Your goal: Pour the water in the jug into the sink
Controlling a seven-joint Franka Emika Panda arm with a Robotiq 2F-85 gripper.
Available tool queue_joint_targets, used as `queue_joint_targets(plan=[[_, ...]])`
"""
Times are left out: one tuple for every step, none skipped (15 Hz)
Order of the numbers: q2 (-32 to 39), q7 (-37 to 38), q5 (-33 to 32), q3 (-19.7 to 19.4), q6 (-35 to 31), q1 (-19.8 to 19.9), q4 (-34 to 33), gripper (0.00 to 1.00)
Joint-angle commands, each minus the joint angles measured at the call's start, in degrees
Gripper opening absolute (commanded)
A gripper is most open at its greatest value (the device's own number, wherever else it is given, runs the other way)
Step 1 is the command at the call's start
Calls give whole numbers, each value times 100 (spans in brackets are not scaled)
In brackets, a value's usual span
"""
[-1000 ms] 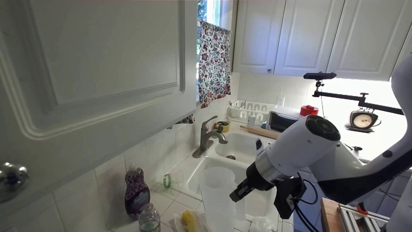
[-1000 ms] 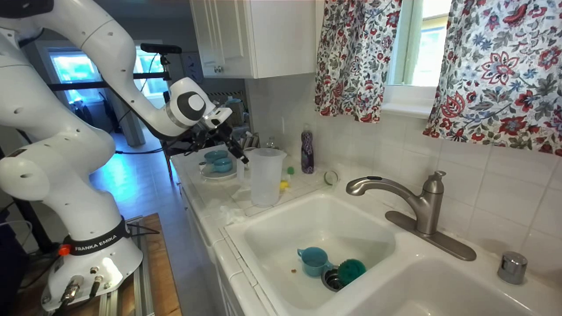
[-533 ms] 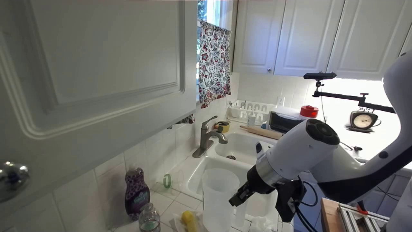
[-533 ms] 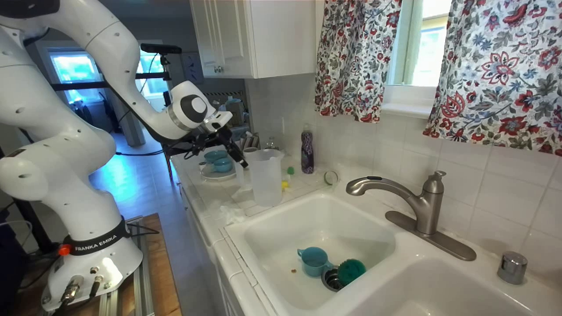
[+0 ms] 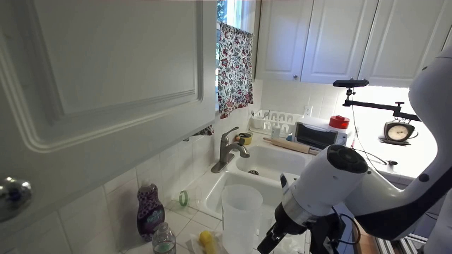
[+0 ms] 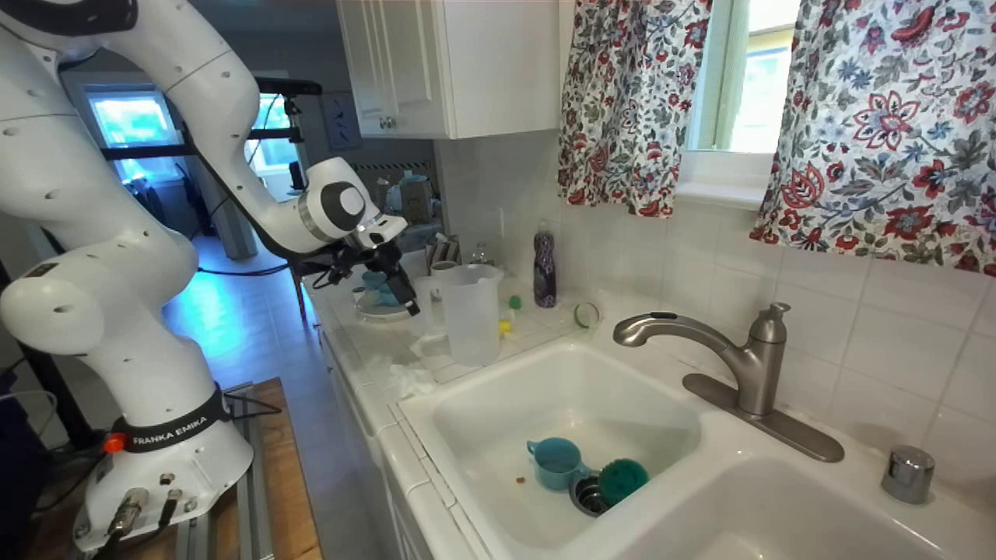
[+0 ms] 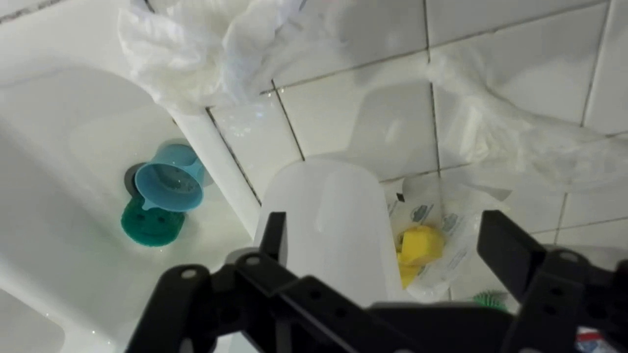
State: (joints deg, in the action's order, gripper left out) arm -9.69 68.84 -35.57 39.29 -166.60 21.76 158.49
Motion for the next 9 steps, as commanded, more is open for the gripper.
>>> queue_joint_targets(plan=[[-98,-612,1508,-432,690,-1049,-1,100],[-128,-782,1929,-881,902,-1648,-11,100],[-254,-949,2345,-1068,1055,-1964,-39,100],[-390,-1207,2780,-1336,1240,-2354,-45,100],[-636,-1426,3201,-1587,1444,-2699,-65,100],[-919,-1673,3613,-1804,1709,-2981,-86,100],[-1251,-1838,3911,-1987,2033,-3182,-121,100],[-1597,-1967,4118,-2146,2335,-3314,-84,100],[-1889,-2071,4228,-2279,2702,-3381,-159,100]])
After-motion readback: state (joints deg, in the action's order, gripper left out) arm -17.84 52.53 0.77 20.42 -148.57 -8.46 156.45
